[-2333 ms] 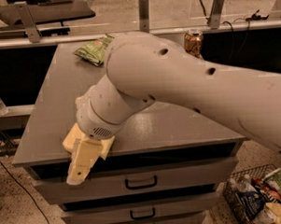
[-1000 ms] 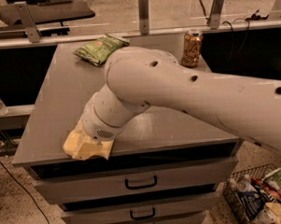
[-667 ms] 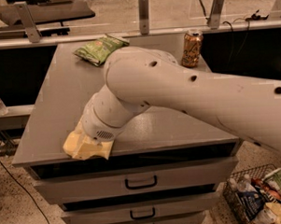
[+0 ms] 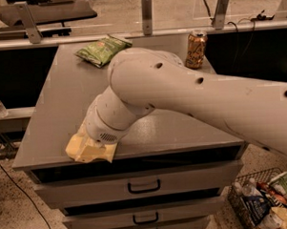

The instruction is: Move sponge near green jalapeno chip bag

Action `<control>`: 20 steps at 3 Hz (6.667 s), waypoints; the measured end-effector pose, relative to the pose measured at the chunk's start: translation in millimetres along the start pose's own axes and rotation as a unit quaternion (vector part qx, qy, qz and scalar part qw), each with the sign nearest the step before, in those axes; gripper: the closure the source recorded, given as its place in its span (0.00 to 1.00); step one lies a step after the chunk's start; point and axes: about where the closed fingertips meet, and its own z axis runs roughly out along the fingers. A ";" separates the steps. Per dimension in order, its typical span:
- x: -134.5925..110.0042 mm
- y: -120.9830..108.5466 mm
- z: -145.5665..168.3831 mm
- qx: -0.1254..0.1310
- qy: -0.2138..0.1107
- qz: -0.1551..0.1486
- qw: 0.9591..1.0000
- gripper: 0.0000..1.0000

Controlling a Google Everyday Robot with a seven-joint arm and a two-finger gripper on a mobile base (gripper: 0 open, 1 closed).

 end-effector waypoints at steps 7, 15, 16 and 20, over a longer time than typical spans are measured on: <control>-41.9 -242.1 -68.4 0.219 -0.027 -0.211 0.952 1.00; 85.3 -347.4 -14.1 0.237 0.017 -0.110 0.965 0.00; 70.7 -342.5 -27.2 0.241 0.009 -0.121 0.963 0.00; 18.3 -235.9 -161.2 0.379 -0.129 -0.109 0.910 0.00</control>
Offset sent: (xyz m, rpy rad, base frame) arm 0.1521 0.0617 0.1767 0.1562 -0.5899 0.2504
